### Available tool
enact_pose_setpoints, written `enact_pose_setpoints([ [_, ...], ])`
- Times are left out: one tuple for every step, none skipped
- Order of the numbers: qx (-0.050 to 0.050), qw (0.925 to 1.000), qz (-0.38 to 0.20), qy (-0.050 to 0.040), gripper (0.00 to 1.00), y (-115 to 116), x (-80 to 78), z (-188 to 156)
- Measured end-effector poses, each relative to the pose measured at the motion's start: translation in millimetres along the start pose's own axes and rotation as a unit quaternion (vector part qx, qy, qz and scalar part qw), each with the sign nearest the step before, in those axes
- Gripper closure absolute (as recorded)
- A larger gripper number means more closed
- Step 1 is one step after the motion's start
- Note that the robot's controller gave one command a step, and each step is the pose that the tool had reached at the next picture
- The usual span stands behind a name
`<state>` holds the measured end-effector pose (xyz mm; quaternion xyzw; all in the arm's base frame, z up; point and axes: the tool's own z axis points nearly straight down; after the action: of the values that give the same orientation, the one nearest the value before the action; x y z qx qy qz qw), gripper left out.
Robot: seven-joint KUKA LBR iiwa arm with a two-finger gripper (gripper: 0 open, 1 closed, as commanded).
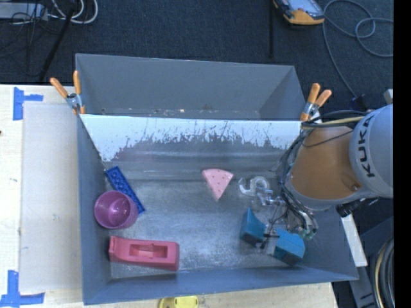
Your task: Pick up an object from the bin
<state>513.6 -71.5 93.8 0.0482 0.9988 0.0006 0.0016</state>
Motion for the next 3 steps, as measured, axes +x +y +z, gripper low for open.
enact_pose_setpoints([
  [0.000,0.9997,-0.023,0.0042,0.00,-16,3.5,-15],
  [0.000,1.0000,-0.003,0.0014,0.00,-19,4.2,-37],
  [0.000,0.9998,0.021,0.0064,0.00,-27,21.6,28],
])
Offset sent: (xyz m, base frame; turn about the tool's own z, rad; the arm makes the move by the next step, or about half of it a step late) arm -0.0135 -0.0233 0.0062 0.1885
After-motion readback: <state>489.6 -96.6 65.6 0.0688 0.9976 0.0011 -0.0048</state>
